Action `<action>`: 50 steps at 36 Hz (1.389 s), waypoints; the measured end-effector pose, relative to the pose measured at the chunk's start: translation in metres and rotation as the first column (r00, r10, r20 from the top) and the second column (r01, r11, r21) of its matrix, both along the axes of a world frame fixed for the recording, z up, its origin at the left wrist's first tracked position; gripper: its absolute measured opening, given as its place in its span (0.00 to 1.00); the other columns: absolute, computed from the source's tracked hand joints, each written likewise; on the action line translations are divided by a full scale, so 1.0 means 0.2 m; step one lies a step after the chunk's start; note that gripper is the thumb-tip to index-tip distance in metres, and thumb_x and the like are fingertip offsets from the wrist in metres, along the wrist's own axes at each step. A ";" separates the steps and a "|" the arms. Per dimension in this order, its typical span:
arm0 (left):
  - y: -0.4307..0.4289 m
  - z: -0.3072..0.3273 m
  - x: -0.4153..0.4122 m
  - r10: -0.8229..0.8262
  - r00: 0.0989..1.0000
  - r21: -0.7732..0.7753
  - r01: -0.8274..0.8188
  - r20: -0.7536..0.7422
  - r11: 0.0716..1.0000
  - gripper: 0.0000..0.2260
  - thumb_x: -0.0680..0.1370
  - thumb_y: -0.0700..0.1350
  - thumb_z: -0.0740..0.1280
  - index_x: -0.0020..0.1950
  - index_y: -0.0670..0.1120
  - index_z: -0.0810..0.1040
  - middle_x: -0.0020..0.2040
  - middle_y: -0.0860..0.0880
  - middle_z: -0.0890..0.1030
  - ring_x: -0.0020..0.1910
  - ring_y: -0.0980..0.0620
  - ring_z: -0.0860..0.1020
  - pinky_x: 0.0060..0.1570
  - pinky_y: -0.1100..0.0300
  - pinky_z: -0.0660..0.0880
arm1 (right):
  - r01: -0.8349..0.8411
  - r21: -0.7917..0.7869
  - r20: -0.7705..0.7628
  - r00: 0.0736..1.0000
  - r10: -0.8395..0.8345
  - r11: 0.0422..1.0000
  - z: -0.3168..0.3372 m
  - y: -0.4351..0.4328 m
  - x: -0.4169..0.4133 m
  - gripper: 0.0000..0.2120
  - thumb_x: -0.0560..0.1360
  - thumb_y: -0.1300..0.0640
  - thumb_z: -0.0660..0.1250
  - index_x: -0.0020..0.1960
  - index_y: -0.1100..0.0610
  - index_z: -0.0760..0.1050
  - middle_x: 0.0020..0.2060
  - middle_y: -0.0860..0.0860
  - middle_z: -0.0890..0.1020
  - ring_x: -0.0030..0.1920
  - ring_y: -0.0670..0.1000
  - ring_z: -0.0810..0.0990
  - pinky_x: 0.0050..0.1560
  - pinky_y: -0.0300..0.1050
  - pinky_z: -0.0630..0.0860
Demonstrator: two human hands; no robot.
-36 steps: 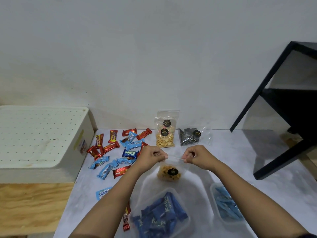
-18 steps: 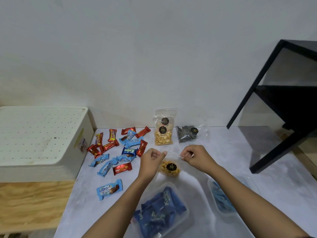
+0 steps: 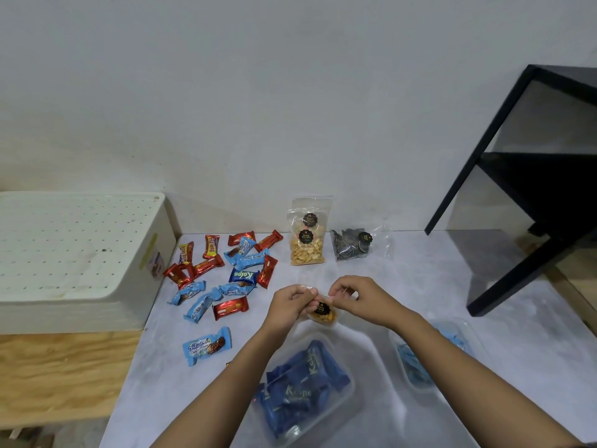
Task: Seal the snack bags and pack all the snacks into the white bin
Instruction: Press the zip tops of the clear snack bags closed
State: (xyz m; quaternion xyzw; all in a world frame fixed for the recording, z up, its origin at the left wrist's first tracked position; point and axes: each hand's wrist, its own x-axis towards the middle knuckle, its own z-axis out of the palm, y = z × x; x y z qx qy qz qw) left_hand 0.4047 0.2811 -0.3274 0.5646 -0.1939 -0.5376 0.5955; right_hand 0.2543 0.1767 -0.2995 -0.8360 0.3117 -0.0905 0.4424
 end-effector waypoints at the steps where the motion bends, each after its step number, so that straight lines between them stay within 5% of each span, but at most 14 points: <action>1: 0.00 0.00 0.00 -0.011 1.000 0.001 0.011 0.009 1.000 0.06 0.77 0.38 0.65 0.48 0.35 0.79 0.37 0.47 0.83 0.35 0.56 0.80 0.42 0.68 0.79 | 0.003 0.036 -0.002 1.000 -0.003 0.999 0.00 0.01 0.01 0.05 0.72 0.52 0.70 0.42 0.54 0.79 0.40 0.49 0.81 0.38 0.43 0.74 0.42 0.35 0.72; 12: 0.03 0.00 0.06 -0.066 0.993 0.025 0.064 0.098 0.998 0.06 0.78 0.36 0.63 0.45 0.39 0.79 0.39 0.43 0.80 0.33 0.58 0.79 0.40 0.69 0.78 | 0.028 0.226 -0.074 0.997 -0.011 0.974 0.02 0.06 0.10 0.07 0.76 0.60 0.62 0.41 0.53 0.75 0.34 0.49 0.77 0.36 0.49 0.74 0.35 0.38 0.71; 18: 0.04 0.00 0.09 -0.133 0.974 0.060 0.124 0.185 0.990 0.06 0.78 0.36 0.61 0.47 0.38 0.77 0.39 0.45 0.80 0.34 0.58 0.79 0.40 0.69 0.78 | 0.060 0.215 -0.076 0.996 -0.045 0.975 0.02 0.09 0.14 0.13 0.77 0.62 0.59 0.36 0.51 0.73 0.31 0.45 0.74 0.28 0.37 0.72 0.28 0.26 0.64; 28: 0.06 0.01 0.10 -0.182 0.902 0.092 0.158 0.392 0.983 0.07 0.78 0.34 0.60 0.52 0.34 0.77 0.40 0.44 0.79 0.38 0.54 0.78 0.41 0.69 0.77 | 0.069 0.267 -0.053 0.997 -0.057 0.961 0.02 0.10 0.19 0.07 0.76 0.65 0.62 0.40 0.61 0.75 0.29 0.51 0.76 0.23 0.40 0.72 0.24 0.27 0.64; 36: 0.07 -0.01 0.08 -0.127 0.841 0.086 0.096 0.525 0.992 0.07 0.78 0.35 0.61 0.49 0.39 0.78 0.40 0.46 0.79 0.38 0.55 0.78 0.41 0.68 0.76 | 0.098 0.272 -0.069 0.994 -0.082 0.957 0.02 0.11 0.19 0.11 0.77 0.65 0.60 0.37 0.56 0.73 0.26 0.50 0.75 0.22 0.38 0.71 0.23 0.28 0.62; 50: 0.01 0.02 0.06 -0.145 0.855 0.093 0.114 0.497 0.989 0.08 0.78 0.35 0.60 0.52 0.35 0.78 0.40 0.44 0.79 0.36 0.57 0.77 0.37 0.73 0.75 | 0.123 0.149 -0.067 0.991 -0.115 0.981 0.05 0.07 0.14 0.09 0.77 0.62 0.61 0.40 0.55 0.75 0.30 0.48 0.76 0.25 0.40 0.73 0.24 0.26 0.65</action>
